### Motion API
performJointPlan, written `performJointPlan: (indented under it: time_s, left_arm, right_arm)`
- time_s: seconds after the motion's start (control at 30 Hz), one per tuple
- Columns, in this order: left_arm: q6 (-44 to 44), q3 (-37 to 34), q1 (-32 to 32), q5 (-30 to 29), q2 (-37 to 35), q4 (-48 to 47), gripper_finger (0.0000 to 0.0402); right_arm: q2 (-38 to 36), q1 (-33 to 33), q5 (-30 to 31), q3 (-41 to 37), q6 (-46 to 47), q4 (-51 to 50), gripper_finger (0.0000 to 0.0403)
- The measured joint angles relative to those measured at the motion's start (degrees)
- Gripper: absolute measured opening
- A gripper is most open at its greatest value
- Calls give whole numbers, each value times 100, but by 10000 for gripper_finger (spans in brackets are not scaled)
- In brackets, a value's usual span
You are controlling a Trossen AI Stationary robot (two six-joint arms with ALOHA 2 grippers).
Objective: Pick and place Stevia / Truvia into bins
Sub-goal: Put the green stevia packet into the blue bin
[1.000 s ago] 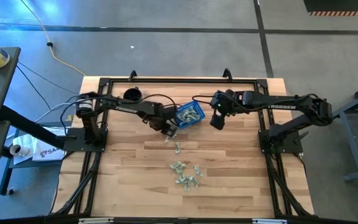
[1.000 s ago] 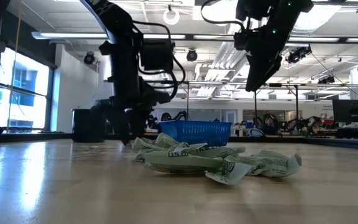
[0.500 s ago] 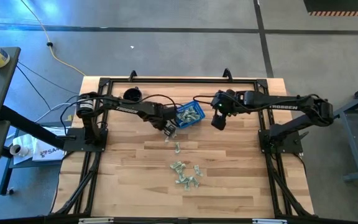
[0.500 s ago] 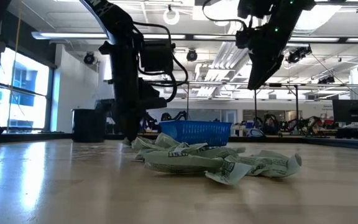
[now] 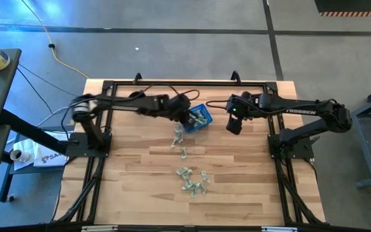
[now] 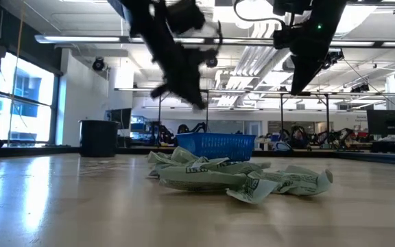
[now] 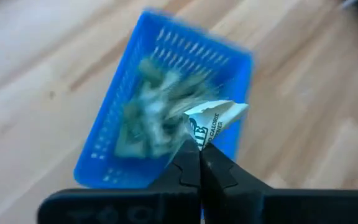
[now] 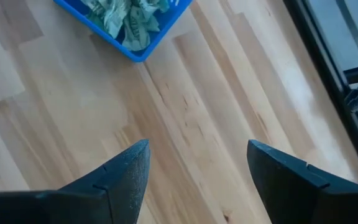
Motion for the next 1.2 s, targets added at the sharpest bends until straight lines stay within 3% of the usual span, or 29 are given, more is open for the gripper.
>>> performJointPlan:
  time_s: [0.2,0.37,0.47,0.57,0.73,0.87,1.0,1.1,1.2]
  left_arm:
    - [-240,12,131,979,352,702,139]
    - [-246,21,109,1266,-63,-110,236]
    - [-247,14,-33,1095,-360,-1071,266]
    - [-337,8,-370,538,-760,-1939,271]
    - [-1063,8,-1145,-294,-1325,-2973,246]
    - [-1483,8,-1746,-896,-1511,-3562,221]
    - [-1092,0,-2097,-1264,-1507,-3925,205]
    - [-808,-167,-2170,-1339,-1512,-3897,199]
    - [-724,-494,-2172,-1331,-1677,-3884,198]
  right_arm:
    - [0,247,-443,0,-26,14,261]
    - [63,694,-823,-2,-350,268,259]
    - [269,908,-1187,-2,-413,587,261]
    - [615,1076,-1613,-2,-64,1192,261]
    - [1251,1467,-2058,-2,844,1940,261]
    - [1643,2265,-1606,-7,1449,1943,255]
    - [2041,3158,-1069,-7,3014,2380,246]
    - [2470,3671,-481,-4,4175,2966,243]
    - [2932,3905,-465,-3,5020,2975,243]
